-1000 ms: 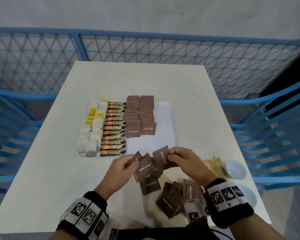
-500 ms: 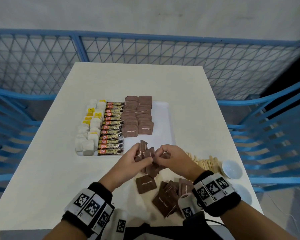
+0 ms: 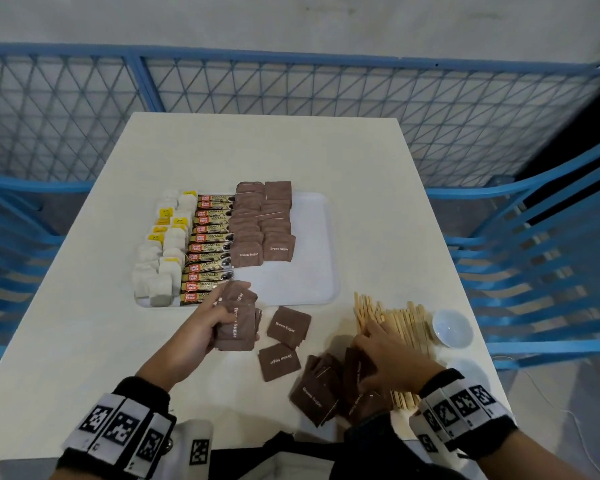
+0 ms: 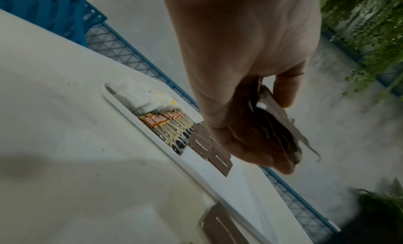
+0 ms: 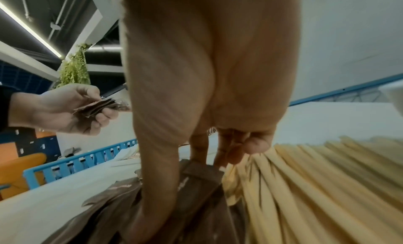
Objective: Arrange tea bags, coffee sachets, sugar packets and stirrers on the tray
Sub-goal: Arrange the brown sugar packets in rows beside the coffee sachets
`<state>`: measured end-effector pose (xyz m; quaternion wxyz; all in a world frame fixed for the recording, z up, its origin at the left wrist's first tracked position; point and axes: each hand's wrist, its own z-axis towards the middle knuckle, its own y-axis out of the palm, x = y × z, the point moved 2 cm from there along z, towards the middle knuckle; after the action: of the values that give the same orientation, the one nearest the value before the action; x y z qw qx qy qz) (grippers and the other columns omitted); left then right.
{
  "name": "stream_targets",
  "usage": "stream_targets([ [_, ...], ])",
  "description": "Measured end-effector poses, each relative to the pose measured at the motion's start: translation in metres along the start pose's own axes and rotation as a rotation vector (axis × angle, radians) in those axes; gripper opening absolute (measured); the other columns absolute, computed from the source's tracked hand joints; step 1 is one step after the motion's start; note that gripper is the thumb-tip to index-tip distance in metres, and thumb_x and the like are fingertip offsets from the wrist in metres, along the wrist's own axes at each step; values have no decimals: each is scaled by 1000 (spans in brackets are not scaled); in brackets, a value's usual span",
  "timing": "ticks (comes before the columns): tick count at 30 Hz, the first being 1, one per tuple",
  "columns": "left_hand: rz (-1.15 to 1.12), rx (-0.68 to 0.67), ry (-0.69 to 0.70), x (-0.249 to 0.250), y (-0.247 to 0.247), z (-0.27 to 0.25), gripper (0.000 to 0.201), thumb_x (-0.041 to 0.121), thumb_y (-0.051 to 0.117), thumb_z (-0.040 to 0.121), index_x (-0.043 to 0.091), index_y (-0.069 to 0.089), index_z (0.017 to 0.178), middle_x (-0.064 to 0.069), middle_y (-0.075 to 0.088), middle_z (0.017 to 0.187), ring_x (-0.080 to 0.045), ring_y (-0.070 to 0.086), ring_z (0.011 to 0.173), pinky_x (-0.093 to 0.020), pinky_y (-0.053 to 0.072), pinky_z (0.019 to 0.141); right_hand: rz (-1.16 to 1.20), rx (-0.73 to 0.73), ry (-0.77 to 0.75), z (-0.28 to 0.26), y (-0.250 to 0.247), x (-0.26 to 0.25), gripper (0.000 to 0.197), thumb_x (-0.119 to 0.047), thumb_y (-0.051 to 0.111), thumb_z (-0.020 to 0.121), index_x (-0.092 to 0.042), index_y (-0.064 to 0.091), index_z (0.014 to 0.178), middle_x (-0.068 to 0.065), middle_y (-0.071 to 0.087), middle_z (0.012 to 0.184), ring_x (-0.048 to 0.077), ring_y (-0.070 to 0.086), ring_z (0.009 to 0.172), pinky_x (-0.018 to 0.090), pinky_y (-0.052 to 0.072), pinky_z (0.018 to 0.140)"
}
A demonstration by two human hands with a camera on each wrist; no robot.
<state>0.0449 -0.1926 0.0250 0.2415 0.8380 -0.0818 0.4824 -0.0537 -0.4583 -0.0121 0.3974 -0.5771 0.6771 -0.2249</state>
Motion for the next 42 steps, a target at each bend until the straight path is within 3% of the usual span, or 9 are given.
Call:
stream_targets([
  [4,-67,-36,-22,-7,4,-1,53,9,48,65,11,56,117,-15,63,91,-39,68,82,-41,58,70,83,30,-55,2,-6,-4,43,-34,62,85,-18,48,122,-1,43,123,14,37,115,31,35,105],
  [9,-6,-5,-64,-13,11,7,46,7,48,68,11,55,114,-16,69,91,-28,68,73,-31,56,62,433,134,-100,4,-35,-8,11,-21,59,89,-18,62,100,-4,64,96,5,56,82,8,41,70],
  [15,82,-36,-120,-17,30,14,25,8,37,98,14,52,118,-1,72,79,-14,68,68,-32,57,63,951,129,-269,14,-63,-47,9,-8,69,81,-11,65,88,3,67,83,20,68,71,28,57,70],
  [18,100,-66,-139,-11,37,9,25,20,41,98,15,55,117,-6,73,91,-19,70,79,-34,56,67,978,172,-286,25,-64,-67,21,-1,71,77,-15,59,86,2,58,71,12,64,57,19,53,56],
  [22,226,-66,-90,-11,34,2,33,16,68,83,14,58,114,-14,69,105,-25,67,94,-41,53,82,789,270,-309,33,-52,-79,27,-17,77,74,-24,51,79,4,57,72,13,55,61,18,46,54],
  [25,259,12,-74,-15,26,1,31,3,62,86,16,57,113,-7,72,99,-21,69,89,-36,56,72,648,227,-255,32,-42,-74,22,-38,63,85,-18,54,89,-6,56,72,5,49,63,17,40,59],
  [28,209,112,-79,-19,12,-4,34,2,59,86,15,55,117,-6,72,101,-21,70,89,-32,56,65,247,176,-169,26,-24,-57,47,-60,40,88,-16,52,101,-10,49,84,7,49,78,20,41,72],
  [32,197,190,-84,-22,-3,-13,36,4,60,87,15,54,120,-10,70,105,-22,69,87,-33,56,62,-179,97,-130,19,4,-39,93,-86,40,61,-12,47,116,2,46,115,18,41,105,34,40,95],
  [42,258,246,-51,-27,-5,-16,33,5,60,89,16,54,119,-8,70,107,-23,69,94,-35,56,71,-2,-2,-193,27,14,-60,51,-41,65,80,-13,42,115,5,51,117,21,46,106,33,37,94],
])
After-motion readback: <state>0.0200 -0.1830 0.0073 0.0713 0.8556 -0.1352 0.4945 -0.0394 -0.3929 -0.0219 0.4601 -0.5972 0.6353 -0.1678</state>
